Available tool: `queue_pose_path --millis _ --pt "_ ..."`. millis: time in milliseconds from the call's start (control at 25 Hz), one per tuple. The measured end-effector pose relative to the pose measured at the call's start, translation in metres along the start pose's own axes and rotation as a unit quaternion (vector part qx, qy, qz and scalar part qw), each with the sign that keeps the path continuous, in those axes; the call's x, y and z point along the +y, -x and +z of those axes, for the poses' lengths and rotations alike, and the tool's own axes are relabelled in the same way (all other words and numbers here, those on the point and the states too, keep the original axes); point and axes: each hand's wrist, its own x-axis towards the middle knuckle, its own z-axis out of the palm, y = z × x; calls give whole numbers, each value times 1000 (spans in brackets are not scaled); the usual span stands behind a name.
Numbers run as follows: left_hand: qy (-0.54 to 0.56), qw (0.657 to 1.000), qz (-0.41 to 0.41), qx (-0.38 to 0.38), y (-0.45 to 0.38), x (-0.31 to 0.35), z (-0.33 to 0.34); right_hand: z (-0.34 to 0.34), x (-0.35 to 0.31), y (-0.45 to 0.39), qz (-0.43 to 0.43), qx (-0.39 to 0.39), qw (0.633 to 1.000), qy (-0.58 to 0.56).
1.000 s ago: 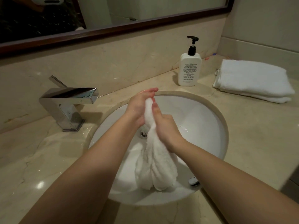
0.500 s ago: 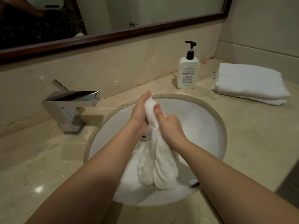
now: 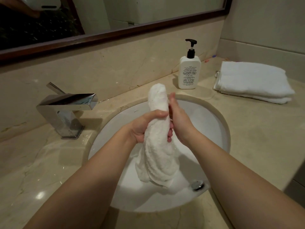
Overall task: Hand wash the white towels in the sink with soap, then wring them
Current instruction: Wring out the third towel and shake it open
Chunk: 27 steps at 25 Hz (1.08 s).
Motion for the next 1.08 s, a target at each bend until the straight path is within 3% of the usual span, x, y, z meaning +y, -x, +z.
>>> queue_pose_path --millis 80,160,280,440,520,640,720,880,960,1080 --pt "107 992 69 -9 -5 1 7 -1 -4 -2 97 -45 979 -176" --pt "188 974 128 7 -7 3 8 -2 -5 -5 144 -75 954 -253" --pt "231 958 150 81 -6 6 3 -2 -4 -2 170 -145 958 -178" --pt "177 937 147 264 -9 13 -7 4 -3 7 163 -248 945 -135" --pt "147 922 106 342 -8 15 -18 7 2 10 153 -252 954 -59" --pt "53 905 65 418 -11 9 -29 12 10 16 120 -200 972 41" --pt "0 910 46 412 -10 7 -25 14 12 20 100 -145 981 77" --pt "46 959 83 266 2 14 -25 1 6 20 130 -73 989 20" --pt "53 959 132 246 7 12 -33 -7 2 18 170 -115 979 -18" --pt "11 949 194 250 8 11 -28 -8 -1 16 211 -243 939 -125"
